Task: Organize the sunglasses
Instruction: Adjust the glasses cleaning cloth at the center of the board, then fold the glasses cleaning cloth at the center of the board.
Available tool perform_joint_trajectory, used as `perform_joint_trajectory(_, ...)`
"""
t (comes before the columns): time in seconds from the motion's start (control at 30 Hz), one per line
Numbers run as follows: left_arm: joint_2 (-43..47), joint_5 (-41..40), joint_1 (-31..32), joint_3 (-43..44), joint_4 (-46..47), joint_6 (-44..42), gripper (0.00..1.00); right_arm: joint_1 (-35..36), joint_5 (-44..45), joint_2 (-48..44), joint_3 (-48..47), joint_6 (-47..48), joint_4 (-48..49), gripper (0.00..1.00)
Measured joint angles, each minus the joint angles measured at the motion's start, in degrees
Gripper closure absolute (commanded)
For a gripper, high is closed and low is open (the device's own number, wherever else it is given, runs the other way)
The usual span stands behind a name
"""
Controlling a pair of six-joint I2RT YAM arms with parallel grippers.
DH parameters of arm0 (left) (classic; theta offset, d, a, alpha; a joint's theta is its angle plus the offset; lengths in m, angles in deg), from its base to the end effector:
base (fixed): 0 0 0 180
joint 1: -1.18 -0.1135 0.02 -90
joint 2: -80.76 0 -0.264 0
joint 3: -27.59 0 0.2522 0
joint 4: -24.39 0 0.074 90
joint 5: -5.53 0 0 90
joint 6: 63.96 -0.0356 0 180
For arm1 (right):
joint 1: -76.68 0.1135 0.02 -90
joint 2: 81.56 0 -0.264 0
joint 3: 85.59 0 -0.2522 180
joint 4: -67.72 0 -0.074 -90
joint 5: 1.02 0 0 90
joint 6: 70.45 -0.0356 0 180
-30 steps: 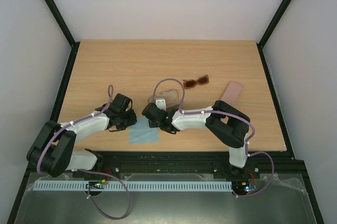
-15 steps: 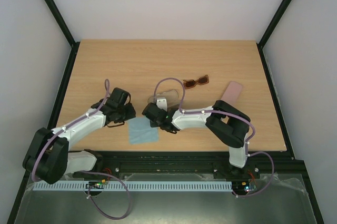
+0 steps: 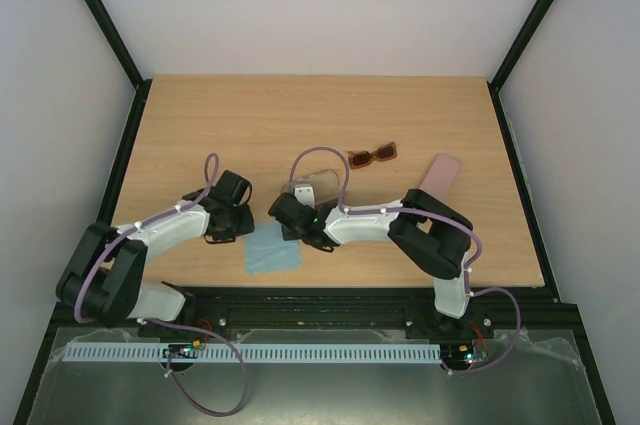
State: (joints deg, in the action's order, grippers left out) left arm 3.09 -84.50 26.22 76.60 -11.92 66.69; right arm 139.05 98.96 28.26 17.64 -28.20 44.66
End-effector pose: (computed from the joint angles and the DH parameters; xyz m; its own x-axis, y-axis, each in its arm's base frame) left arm 0.2096 -0.0979 0.1511 -0.8984 -0.2993 -0.3213 -0.2138 0.9373 -0.2753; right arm 0.1825 0.3353 0.1338 -0.8715 -0.0930 -0.4814 -0.2716 0.9091 0.3160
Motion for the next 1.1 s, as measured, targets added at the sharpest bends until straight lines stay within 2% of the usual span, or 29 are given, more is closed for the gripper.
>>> perform_joint_trajectory(0.17,-1.33,0.44,0.0,0.0,0.92,-0.7,0.65,-0.04,0.0,1.07,-1.18,0.04,0.35,0.85)
perform_joint_trajectory(0.33,-1.9,0.42,-0.02,0.07,1.86,-1.18,0.75,-0.09,-0.15,1.4,-1.46,0.22,0.66,0.88)
perform_joint_trajectory(0.53,-2.91,0.72,-0.24,0.22,3.72,-1.68,0.77,-0.15,-0.66,1.66,-1.86,0.42,0.74,0.91)
perform_joint_trajectory(0.8,-3.85,1.27,-0.2,0.39,5.33,-2.03,0.86,-0.15,-0.74,1.68,-1.86,0.39,0.81,0.97)
perform_joint_trajectory(0.97,-4.39,0.33,0.79,0.63,5.6,-1.95,0.96,-0.15,-0.7,1.68,-1.86,0.42,0.83,0.99)
perform_joint_trajectory(1.03,-4.5,-0.13,1.07,0.74,5.51,-1.92,0.95,-0.15,-0.7,1.68,-1.86,0.42,0.83,0.99)
perform_joint_trajectory(1.1,-4.48,-0.42,1.2,0.76,5.38,-1.84,0.86,-0.15,-0.7,1.68,-1.86,0.42,0.85,0.97)
